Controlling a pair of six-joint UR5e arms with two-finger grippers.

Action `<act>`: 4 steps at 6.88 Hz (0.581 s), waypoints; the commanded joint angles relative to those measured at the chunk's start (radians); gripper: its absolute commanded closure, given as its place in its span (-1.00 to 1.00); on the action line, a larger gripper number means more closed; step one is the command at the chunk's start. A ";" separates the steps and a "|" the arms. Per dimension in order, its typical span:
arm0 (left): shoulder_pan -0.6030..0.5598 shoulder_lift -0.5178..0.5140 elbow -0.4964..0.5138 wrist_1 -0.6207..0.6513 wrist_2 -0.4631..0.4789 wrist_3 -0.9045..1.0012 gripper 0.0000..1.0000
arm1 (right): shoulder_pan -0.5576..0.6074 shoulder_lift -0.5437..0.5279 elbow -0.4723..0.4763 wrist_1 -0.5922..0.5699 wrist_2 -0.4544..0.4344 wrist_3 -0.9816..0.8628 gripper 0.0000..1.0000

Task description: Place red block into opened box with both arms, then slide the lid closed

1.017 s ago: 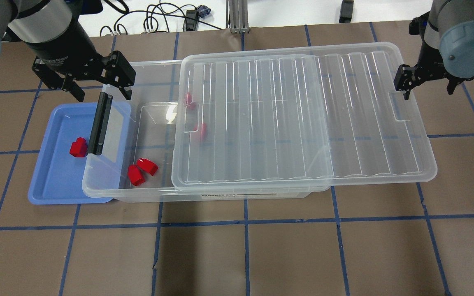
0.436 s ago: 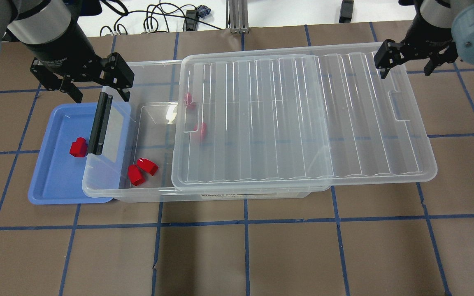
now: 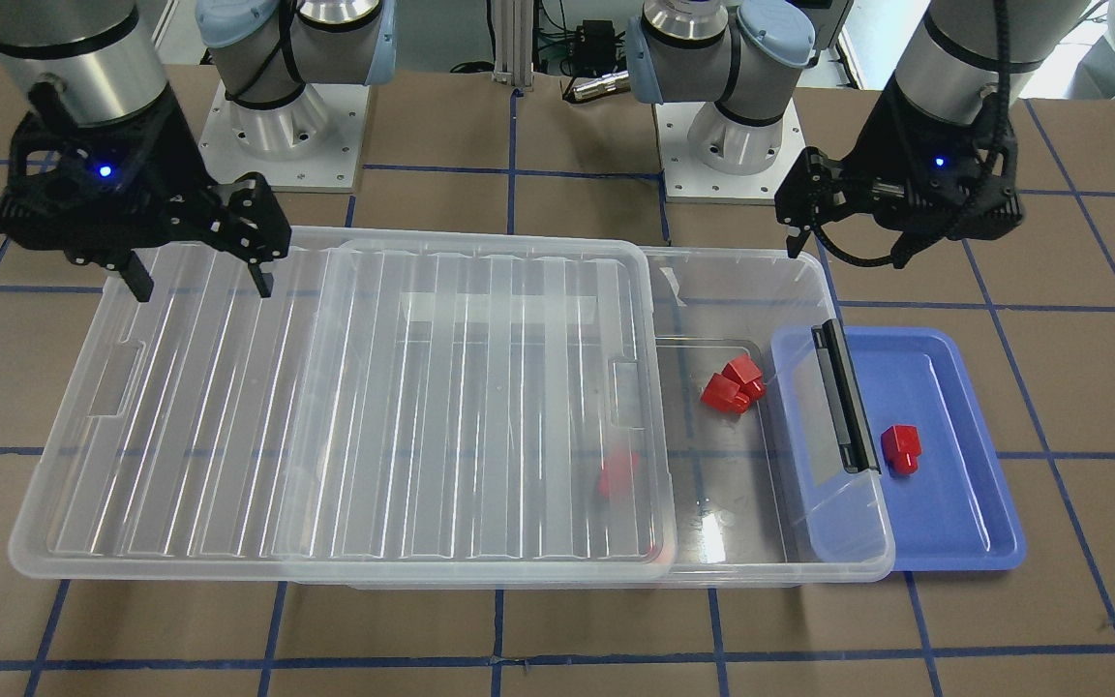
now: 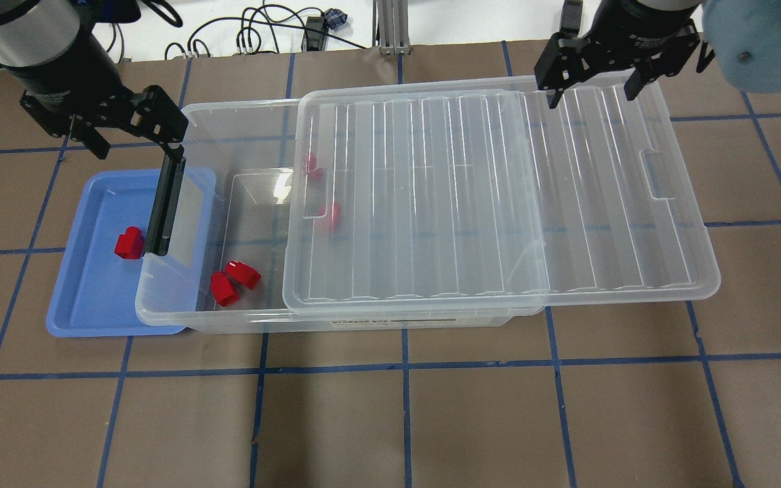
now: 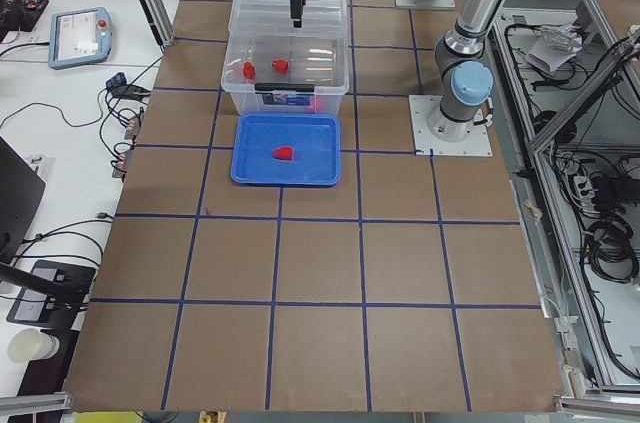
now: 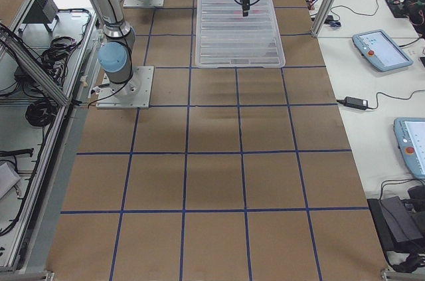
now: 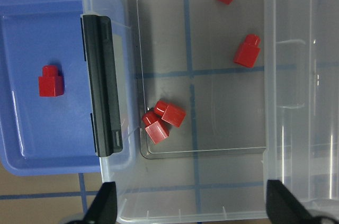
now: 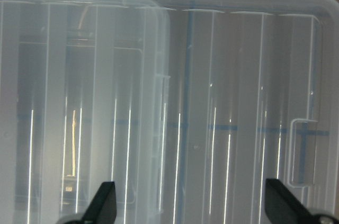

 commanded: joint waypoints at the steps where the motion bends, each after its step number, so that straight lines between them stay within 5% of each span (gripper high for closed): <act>1: 0.131 -0.023 -0.003 0.000 -0.001 0.061 -1.00 | 0.018 0.001 -0.001 0.065 0.003 0.014 -1.00; 4: 0.312 -0.093 -0.080 0.088 -0.035 0.409 -1.00 | 0.002 0.001 -0.016 0.063 0.003 0.000 -1.00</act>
